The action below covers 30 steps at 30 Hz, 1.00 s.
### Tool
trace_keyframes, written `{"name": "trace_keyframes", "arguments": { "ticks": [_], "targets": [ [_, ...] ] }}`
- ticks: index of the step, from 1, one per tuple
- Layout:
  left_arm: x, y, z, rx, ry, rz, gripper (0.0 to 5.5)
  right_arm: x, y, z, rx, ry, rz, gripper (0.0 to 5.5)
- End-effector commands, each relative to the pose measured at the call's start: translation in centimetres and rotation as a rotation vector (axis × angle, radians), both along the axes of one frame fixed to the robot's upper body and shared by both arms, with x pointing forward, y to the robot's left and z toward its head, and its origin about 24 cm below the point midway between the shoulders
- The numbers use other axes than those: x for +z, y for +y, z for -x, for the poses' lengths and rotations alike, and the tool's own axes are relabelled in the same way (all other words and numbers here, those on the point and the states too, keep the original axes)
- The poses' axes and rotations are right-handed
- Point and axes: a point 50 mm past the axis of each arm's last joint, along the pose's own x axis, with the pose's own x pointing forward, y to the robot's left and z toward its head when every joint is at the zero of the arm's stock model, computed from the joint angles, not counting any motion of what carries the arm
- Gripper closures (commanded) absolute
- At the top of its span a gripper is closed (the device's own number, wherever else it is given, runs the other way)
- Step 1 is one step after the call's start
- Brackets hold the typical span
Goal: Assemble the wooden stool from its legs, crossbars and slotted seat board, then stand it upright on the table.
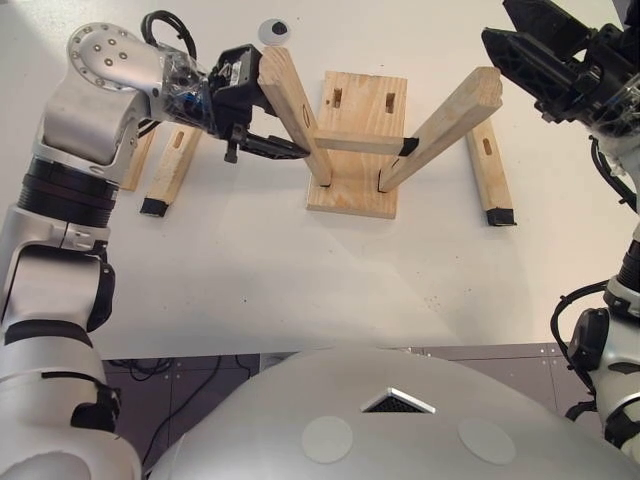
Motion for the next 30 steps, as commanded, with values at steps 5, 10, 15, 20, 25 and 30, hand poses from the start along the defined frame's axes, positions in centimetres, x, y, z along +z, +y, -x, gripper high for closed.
{"name": "trace_keyframes", "arguments": {
  "ticks": [5,10,15,20,25,30],
  "targets": [
    [-18.4,6.3,13.0,0.210,0.895,-0.544,3.51,0.2,1.8,-0.4,0.073,0.013,-0.007,2.23],
    [-17.9,5.4,12.6,0.185,0.814,-0.523,3.51,0.1,1.6,-0.3,0.057,0.020,-0.011,2.23],
    [-13.2,3.5,8.9,0.181,0.575,-0.411,3.51,0.7,0.6,-0.3,-0.019,-0.017,-0.044,2.23],
    [-7.5,3.8,6.9,0.237,0.445,-0.298,2.75,1.4,-1.2,-0.6,-0.145,-0.067,-0.104,2.23],
    [-6.9,3.9,8.1,0.255,0.501,-0.283,1.98,-0.8,-3.7,1.9,-0.196,0.030,-0.013,2.23],
    [-6.6,5.1,7.1,0.443,0.451,-0.182,1.67,-4.7,-2.7,9.6,0.184,0.360,0.163,2.23]
  ]
}}
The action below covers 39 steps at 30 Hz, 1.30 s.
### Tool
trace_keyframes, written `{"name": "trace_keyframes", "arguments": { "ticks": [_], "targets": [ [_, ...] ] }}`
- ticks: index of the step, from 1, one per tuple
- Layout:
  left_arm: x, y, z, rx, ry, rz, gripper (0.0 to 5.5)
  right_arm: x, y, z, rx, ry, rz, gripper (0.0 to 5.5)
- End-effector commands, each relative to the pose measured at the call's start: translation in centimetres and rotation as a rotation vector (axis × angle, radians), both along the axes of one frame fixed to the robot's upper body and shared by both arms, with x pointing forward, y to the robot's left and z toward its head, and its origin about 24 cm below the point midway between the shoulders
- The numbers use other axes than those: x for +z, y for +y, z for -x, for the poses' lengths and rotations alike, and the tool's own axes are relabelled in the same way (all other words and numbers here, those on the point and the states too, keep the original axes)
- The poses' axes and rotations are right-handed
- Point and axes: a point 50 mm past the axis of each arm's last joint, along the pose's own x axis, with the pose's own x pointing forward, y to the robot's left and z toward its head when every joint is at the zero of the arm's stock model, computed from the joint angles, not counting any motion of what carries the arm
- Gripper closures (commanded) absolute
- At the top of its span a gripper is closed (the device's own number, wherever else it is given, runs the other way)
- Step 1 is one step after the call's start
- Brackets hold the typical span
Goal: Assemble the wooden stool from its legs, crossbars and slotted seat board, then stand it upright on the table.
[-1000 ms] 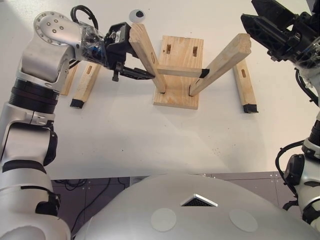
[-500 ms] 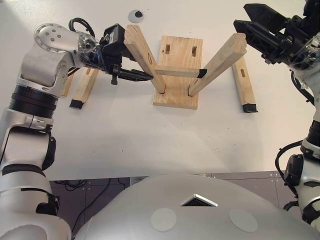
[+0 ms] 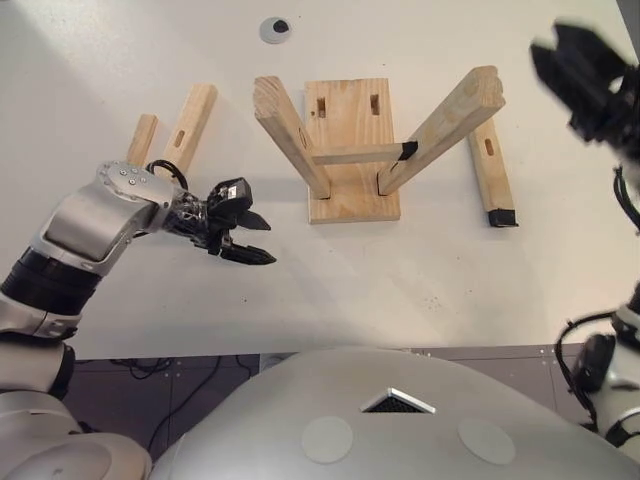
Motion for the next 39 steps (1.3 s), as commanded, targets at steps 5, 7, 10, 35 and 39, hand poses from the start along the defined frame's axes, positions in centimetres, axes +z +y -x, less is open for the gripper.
{"name": "trace_keyframes", "arguments": {
  "ticks": [5,7,10,35,39],
  "targets": [
    [1.7,1.3,-3.1,0.314,-0.154,0.165,1.67,-3.5,7.2,4.8,0.279,0.177,-0.069,2.23],
    [1.5,1.5,-2.8,0.308,-0.150,0.179,1.67,-4.4,10.4,4.3,0.268,0.153,-0.132,2.23],
    [1.3,1.7,-2.8,0.273,-0.144,0.167,1.67,-5.7,13.6,3.9,0.206,0.101,-0.122,2.23],
    [1.8,1.8,-5.7,0.367,-0.225,0.164,1.65,-11.1,19.8,0.4,-0.089,-0.217,0.204,3.40],
    [2.2,2.3,-6.2,0.398,-0.253,0.160,1.65,-11.0,18.3,0.8,-0.008,-0.237,0.181,3.85]
  ]
}}
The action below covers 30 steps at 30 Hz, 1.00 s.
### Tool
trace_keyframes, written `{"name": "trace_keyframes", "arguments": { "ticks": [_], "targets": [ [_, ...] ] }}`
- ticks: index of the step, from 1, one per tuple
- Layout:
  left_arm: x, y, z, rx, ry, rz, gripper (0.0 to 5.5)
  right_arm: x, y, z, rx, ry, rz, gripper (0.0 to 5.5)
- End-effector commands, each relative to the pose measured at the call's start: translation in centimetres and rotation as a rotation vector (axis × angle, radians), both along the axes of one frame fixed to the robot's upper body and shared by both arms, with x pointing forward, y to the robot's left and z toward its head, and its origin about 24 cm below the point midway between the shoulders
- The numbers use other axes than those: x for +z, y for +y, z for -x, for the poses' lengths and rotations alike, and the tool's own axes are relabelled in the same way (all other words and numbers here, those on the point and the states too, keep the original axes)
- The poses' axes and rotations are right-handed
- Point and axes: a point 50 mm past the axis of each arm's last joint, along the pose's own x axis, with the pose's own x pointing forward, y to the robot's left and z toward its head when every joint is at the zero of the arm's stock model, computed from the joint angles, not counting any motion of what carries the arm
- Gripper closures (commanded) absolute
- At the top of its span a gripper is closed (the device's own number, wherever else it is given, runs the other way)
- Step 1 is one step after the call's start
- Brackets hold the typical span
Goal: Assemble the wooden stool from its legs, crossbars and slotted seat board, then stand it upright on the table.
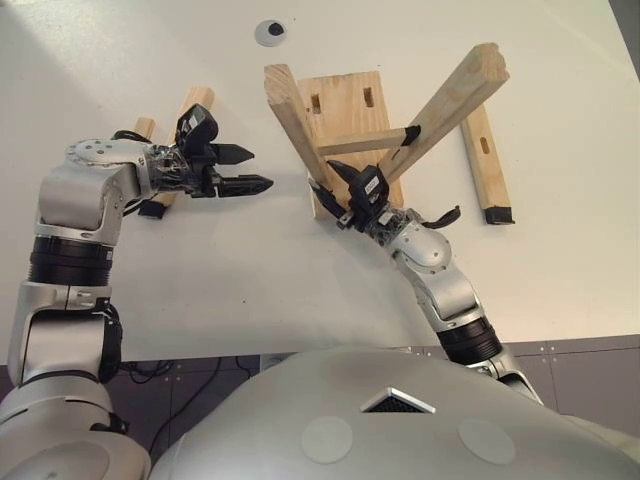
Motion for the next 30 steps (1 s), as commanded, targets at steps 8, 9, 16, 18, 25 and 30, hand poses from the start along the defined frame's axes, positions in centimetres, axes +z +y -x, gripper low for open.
{"name": "trace_keyframes", "arguments": {
  "ticks": [8,9,16,18,25,30],
  "targets": [
    [3.3,0.4,-4.0,0.178,-0.280,0.084,1.65,0.0,-8.1,2.7,0.504,0.020,0.145,4.44],
    [3.5,0.1,-4.4,0.185,-0.299,0.094,1.65,-0.1,-8.9,2.6,0.527,0.027,0.171,4.50],
    [0.1,0.7,-4.2,0.179,-0.389,-0.158,1.65,1.3,-10.9,0.5,0.504,-0.015,0.204,3.47],
    [-1.1,1.3,-3.9,0.150,-0.424,-0.255,1.65,1.0,-12.1,1.0,0.513,-0.004,0.255,3.15],
    [-0.9,-0.8,-6.6,0.259,-0.584,-0.192,1.65,0.7,-14.5,4.1,0.564,0.203,0.214,3.11],
    [-2.9,-1.2,-7.4,0.191,-0.544,-0.339,1.65,0.2,-12.5,5.7,0.637,0.372,0.119,3.11]
  ]
}}
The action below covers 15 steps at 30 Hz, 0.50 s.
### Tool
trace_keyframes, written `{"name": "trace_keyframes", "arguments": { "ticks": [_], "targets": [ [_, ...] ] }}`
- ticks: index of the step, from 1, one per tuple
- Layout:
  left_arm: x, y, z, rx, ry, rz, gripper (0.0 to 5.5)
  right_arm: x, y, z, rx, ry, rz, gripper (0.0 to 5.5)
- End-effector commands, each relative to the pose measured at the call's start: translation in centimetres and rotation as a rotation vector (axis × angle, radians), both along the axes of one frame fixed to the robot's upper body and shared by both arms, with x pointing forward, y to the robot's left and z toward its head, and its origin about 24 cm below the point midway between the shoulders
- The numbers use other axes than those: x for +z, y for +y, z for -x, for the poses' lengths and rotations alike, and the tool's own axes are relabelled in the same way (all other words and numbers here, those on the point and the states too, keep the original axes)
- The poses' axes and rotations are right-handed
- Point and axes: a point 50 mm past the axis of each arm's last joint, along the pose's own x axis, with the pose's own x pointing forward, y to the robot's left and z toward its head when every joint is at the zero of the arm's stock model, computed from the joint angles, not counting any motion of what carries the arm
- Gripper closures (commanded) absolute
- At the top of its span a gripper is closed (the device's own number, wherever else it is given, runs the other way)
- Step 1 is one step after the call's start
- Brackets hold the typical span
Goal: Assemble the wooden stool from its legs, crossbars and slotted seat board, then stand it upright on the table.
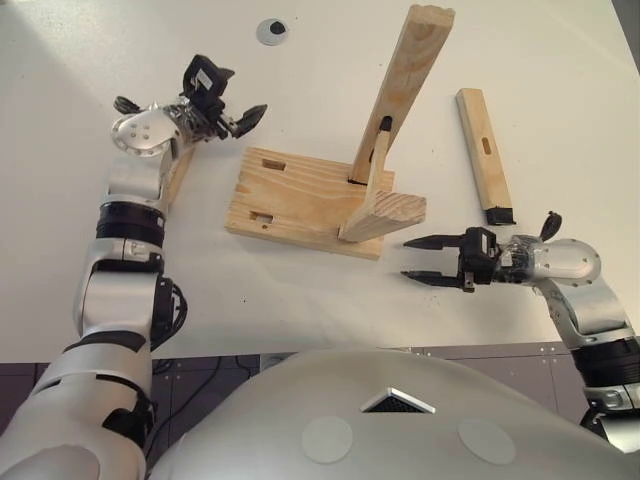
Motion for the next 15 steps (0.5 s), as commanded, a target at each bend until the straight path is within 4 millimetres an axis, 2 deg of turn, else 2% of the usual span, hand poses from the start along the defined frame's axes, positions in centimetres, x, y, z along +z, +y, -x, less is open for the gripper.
{"name": "trace_keyframes", "arguments": {
  "ticks": [1,4,7,10,15],
  "targets": [
    [-1.9,0.5,-0.1,-0.018,0.057,-0.170,1.65,-0.2,1.6,1.3,0.048,0.134,-0.020,3.11],
    [-3.2,1.0,0.4,-0.058,0.100,-0.268,1.65,-1.0,3.6,2.3,0.037,0.237,-0.061,3.11],
    [-3.7,0.7,0.9,-0.104,0.112,-0.230,1.65,-1.7,5.2,1.6,-0.057,0.350,-0.152,3.11],
    [-4.1,0.6,1.5,-0.165,0.133,-0.204,1.65,-3.2,6.5,0.0,-0.209,0.334,-0.093,3.11],
    [-4.5,2.1,4.1,-0.308,0.179,-0.171,1.65,-2.9,5.2,-4.3,-0.466,0.138,-0.028,3.11]
  ]
}}
